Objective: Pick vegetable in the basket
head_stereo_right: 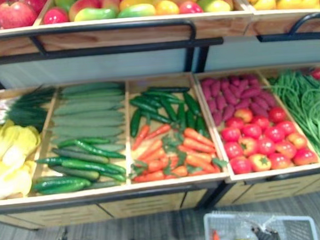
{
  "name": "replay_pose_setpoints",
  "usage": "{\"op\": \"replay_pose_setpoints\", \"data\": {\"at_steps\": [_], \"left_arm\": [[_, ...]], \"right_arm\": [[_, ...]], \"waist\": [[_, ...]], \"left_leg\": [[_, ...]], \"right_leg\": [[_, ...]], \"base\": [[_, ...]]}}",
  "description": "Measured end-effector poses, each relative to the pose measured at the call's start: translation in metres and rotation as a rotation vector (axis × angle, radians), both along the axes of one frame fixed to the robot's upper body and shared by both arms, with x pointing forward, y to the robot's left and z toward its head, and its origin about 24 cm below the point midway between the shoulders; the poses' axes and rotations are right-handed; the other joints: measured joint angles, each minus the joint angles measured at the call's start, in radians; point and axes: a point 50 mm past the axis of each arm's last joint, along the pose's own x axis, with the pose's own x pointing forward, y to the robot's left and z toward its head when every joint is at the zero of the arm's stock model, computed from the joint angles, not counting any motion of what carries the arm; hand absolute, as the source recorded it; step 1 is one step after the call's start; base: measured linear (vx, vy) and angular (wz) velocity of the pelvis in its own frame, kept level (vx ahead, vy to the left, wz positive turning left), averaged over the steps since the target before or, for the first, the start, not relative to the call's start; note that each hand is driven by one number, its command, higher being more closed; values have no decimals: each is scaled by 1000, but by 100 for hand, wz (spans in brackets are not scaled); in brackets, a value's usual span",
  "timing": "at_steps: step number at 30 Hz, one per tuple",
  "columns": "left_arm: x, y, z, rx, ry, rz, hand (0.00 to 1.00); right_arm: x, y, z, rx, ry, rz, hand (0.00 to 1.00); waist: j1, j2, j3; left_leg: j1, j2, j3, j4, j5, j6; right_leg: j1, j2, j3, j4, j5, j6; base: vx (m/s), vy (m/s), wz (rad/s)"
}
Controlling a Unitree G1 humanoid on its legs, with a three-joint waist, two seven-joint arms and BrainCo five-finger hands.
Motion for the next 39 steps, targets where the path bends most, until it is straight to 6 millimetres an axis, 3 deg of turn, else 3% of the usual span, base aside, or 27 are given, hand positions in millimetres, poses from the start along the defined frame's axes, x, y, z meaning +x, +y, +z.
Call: {"op": "replay_pose_setpoints", "data": {"at_steps": [4, 10, 14, 20, 22, 24, 27, 28, 30, 32, 33, 35, 37, 38, 39], "left_arm": [[-20, -6, -18, -39, 173, -9, 0], [-27, 2, -21, -25, 256, -14, 0], [-26, 3, -23, -32, 273, -16, 0], [-15, 2, -23, -38, 250, -30, 0], [-11, 0, -25, -43, 270, -69, 0], [-7, 3, -24, -32, 270, -79, 0], [6, 15, -20, -1, 255, -79, 0], [7, 19, -19, 3, 246, -56, 0], [8, 27, -16, 22, 246, -53, 0], [3, 27, -17, 12, 266, -54, 0], [0, 26, -17, 3, 273, -53, 0], [-1, 19, -20, -27, 277, -57, 0], [2, 15, -21, -39, 265, -61, 0], [1, 11, -22, -48, 265, -61, 0], [3, 5, -24, -65, 260, -61, 0]], "right_arm": [[13, 3, -3, 3, 4, 16, 100], [29, 4, -3, 12, -7, 31, 100], [30, 4, -4, 20, 6, 32, 100], [34, 4, -4, 19, 8, 50, 100], [38, 1, -1, 5, -6, 54, 100], [43, 1, 1, 2, -21, 61, 100], [65, 6, 11, -22, -94, 109, 100], [80, 13, 15, -19, -123, 148, 100], [85, 17, 16, -19, -128, 179, 100], [87, 21, 14, -14, -120, 209, 100], [92, 25, 15, -13, -124, 236, 100], [99, 31, 16, -8, -130, 283, 100], [104, 37, 16, -2, -130, 328, 100], [104, 39, 16, -3, -125, 344, 100], [105, 38, 17, -11, -118, 363, 100]], "waist": [[-4, -2, 15], [-4, 0, 34], [-4, -2, 39], [-6, -5, 72], [-8, -1, 79], [-8, -5, 89], [-9, 18, 122], [-8, 25, 143], [-17, 6, 173], [-10, -24, 169], [-10, -30, 168], [-10, -37, 162], [-9, -44, 152], [-8, -46, 127], [-2, -31, 100]], "left_leg": [[22, -5, -6, 0, -9, -6], [54, -2, 15, 0, -30, -16], [73, -2, 34, 0, -39, -21], [127, -4, 81, 8, -75, -22], [135, -1, 124, 8, -90, -15], [137, 0, 162, 7, -101, -13], [127, 42, 290, 31, -127, 19], [130, 66, 353, 49, -142, 37], [156, 67, 400, 78, -166, 47], [158, 80, 458, 138, -191, 60], [156, 97, 499, 181, -203, 77], [158, 114, 557, 224, -204, 78], [153, 136, 608, 254, -215, 63], [137, 151, 645, 271, -230, 39], [117, 171, 672, 282, -227, 19]], "right_leg": [[20, -5, 1, 3, -11, -1], [28, -5, 28, 20, -32, -7], [32, -1, 46, 22, -43, -22], [41, -20, 90, 61, -54, -17], [-18, -32, 140, 143, -53, -19], [-63, -35, 185, 181, -39, -38], [-141, 11, 177, 167, 115, -89], [-157, 8, 103, 228, 107, -107], [-169, -47, -10, 496, -23, -121], [-151, -79, -65, 604, -42, -122], [-144, -92, -83, 632, -45, -121], [-145, -112, -90, 662, -47, -124], [-163, -112, -89, 661, -82, -126], [-186, -88, -73, 630, -121, -118], [-193, -22, -23, 529, -137, -103]], "base": [[41, -12, 0], [49, -21, -13], [62, -20, -15], [62, -3, -24], [5, 62, -48], [-28, 80, -73], [-82, 94, -110], [-109, 55, -123], [-65, 18, -83], [-19, -17, -86], [-54, -99, -86], [-90, -170, -75], [-126, -254, -69], [-93, -292, -78], [-76, -295, -90]]}}
